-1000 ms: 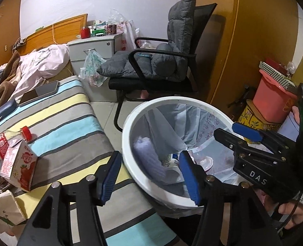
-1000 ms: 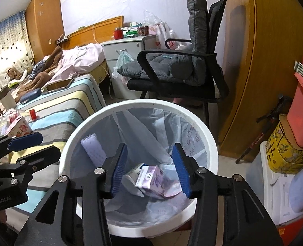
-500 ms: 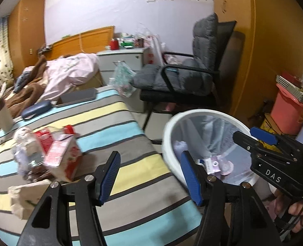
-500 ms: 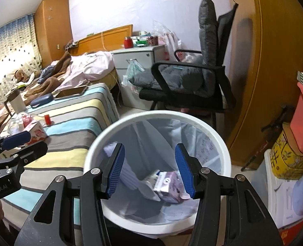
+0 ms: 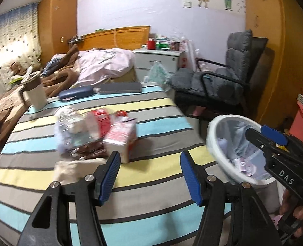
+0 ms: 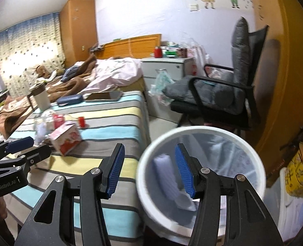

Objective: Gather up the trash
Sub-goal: 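Return both tools to the table and approach the paper bag with the left tool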

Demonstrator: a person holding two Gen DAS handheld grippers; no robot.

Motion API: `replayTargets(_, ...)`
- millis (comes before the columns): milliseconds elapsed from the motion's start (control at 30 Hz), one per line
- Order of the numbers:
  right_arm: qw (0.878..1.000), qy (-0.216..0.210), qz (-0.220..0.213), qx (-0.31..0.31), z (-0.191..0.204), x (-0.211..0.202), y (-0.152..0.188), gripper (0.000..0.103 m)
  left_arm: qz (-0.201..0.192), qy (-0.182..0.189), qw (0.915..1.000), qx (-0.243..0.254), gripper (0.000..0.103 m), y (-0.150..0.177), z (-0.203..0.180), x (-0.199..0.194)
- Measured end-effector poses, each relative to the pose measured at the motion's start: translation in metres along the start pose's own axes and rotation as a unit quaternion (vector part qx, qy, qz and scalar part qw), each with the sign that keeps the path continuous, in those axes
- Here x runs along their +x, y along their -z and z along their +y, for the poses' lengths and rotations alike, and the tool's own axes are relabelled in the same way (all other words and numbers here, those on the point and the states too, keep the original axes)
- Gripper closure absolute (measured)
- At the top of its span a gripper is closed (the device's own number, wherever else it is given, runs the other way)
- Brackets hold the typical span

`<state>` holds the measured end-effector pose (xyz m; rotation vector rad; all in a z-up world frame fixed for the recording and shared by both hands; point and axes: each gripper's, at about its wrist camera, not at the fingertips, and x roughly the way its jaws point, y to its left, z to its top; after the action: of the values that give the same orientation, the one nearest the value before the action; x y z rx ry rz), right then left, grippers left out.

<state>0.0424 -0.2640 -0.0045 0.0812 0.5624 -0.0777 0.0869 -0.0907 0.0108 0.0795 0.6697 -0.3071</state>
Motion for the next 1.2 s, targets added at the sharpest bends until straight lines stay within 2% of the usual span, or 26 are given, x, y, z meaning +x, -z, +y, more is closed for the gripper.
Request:
replayTargets(133, 1.0, -0.018, 0.006, -0.009, 0.016, 0.006, -0.002, 0.05, -0.001, -0.034, 0.9994, -0.008, 0.04, 0.007, 0.022, -0.007)
replayTargets(233, 0.999, -0.032, 0.009, -0.018, 0.027, 0.007, -0.001, 0.05, -0.003, -0.041, 0.9989, -0.024, 0.04, 0.01, 0.04, -0.012)
replayTargets(400, 0.998, -0.051, 0.011, -0.019, 0.04, 0.009, -0.001, 0.05, -0.002, -0.051, 0.9976, -0.048, 0.027, 0.018, 0.069, -0.018)
replayTargets(500, 0.998, -0.058, 0.014, -0.022, 0.049, 0.013, -0.002, 0.049, -0.003, -0.045, 0.9973, -0.058, 0.019, 0.022, 0.083, -0.022)
replayTargets(567, 0.998, -0.065, 0.015, -0.022, 0.054, 0.014, -0.002, 0.04, 0.001, -0.043, 0.9973, -0.059, 0.014, 0.025, 0.089, -0.021)
replayTargets(600, 0.997, -0.069, 0.016, -0.023, 0.057, 0.015, -0.002, 0.039, 0.006, -0.044, 0.9972, -0.059, 0.012, 0.026, 0.092, -0.02)
replayTargets(700, 0.996, -0.082, 0.023, -0.034, 0.067, 0.018, -0.003, 0.038, 0.013, -0.046, 0.9968, -0.065, 0.01, 0.028, 0.101, -0.015)
replayTargets(967, 0.995, -0.079, 0.041, -0.043, 0.084, 0.031, -0.005, 0.038, 0.03, -0.008, 0.9977, -0.061, 0.01, 0.026, 0.111, 0.007)
replayTargets(1200, 0.995, -0.076, 0.044, -0.045, 0.092, 0.038, -0.011, 0.038, 0.052, 0.006, 0.997, -0.057, 0.012, 0.023, 0.113, 0.031)
